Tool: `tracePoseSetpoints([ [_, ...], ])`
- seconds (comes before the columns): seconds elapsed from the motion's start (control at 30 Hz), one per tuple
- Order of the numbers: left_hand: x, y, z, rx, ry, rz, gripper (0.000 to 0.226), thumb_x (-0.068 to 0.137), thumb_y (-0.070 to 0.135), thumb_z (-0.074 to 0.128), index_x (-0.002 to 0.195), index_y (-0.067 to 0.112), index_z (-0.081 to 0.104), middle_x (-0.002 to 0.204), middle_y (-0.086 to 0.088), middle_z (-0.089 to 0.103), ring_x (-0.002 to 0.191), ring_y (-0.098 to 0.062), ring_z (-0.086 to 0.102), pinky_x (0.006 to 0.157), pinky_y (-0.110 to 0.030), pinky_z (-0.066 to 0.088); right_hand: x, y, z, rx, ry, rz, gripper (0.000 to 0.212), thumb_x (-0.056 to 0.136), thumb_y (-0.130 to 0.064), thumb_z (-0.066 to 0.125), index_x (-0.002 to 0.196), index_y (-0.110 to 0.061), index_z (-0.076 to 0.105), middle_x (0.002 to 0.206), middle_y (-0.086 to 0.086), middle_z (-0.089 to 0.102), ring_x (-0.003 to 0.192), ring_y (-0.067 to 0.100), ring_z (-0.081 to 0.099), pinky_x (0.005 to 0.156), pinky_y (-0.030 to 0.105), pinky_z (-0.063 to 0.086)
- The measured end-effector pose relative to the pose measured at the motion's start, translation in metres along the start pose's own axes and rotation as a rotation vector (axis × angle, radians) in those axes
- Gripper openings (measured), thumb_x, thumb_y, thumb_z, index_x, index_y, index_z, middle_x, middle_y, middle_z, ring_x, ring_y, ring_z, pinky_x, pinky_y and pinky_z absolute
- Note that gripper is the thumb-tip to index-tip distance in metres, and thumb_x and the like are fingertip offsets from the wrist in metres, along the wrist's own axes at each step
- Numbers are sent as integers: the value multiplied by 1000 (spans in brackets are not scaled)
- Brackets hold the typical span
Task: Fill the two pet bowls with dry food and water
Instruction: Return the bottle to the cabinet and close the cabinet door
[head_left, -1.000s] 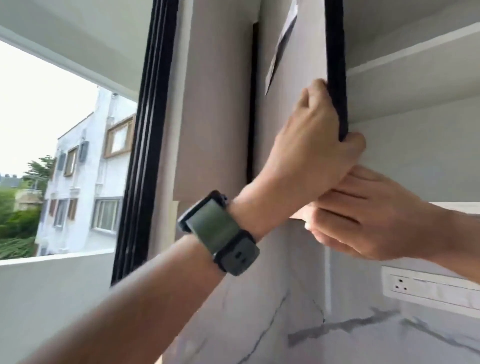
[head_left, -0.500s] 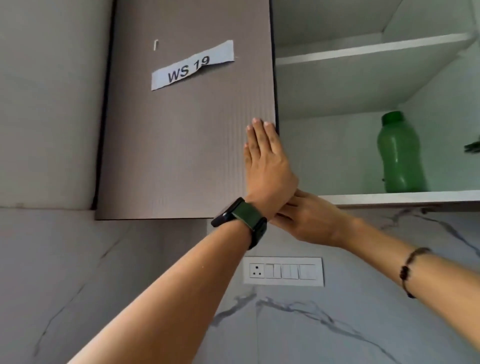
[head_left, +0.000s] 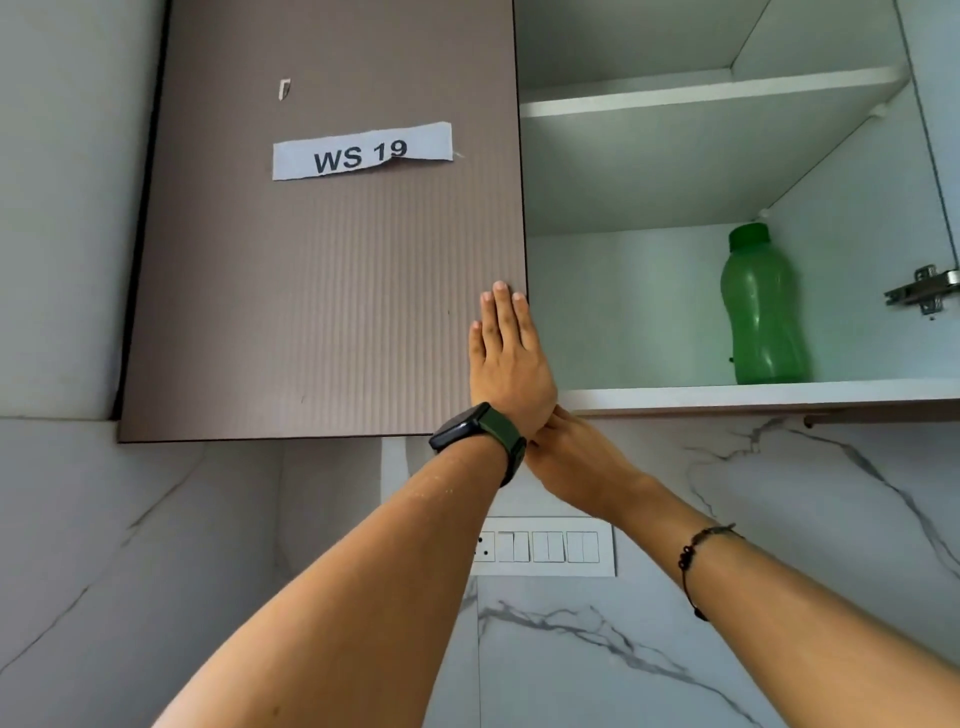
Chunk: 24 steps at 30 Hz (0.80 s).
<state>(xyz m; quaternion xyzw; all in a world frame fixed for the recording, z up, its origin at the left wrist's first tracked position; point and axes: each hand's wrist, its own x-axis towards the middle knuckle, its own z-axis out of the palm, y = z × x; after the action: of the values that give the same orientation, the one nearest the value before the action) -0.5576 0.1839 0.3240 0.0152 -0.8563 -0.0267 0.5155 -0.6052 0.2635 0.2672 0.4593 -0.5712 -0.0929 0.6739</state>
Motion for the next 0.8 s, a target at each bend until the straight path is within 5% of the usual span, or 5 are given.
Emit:
tracePoseSetpoints([
  [0.27,2,5,6,18,38,-24,69,92,6,25,145,2,-18,154,-16,-25,143,-30,-22,114,-39,-14,-4,-2,-1,72,-58,69,43,60,5,79,102,1,70,97,15,73,89,26,71,82,33,55],
  [0.43,6,22,-7,13,-10,96,69,91,7,29,147,0,-11,156,-18,-18,145,-30,-15,117,-40,-7,-23,25,-29,-11,-199,25,36,85,-11,44,111,1,64,110,17,68,104,32,63,95,38,48],
  [0.57,8,74,-24,-138,-16,188,69,90,15,41,148,0,6,157,-20,-4,146,-32,-6,119,-43,3,-65,71,-81,-156,-324,224,44,87,-16,41,121,5,58,122,22,62,116,34,59,96,45,49],
  [0.8,-14,238,-63,-501,22,468,52,91,24,45,138,4,33,155,-19,14,146,-31,8,117,-47,15,-115,118,-229,-446,-312,369,16,72,-8,61,80,1,72,76,19,70,79,37,67,78,38,55],
])
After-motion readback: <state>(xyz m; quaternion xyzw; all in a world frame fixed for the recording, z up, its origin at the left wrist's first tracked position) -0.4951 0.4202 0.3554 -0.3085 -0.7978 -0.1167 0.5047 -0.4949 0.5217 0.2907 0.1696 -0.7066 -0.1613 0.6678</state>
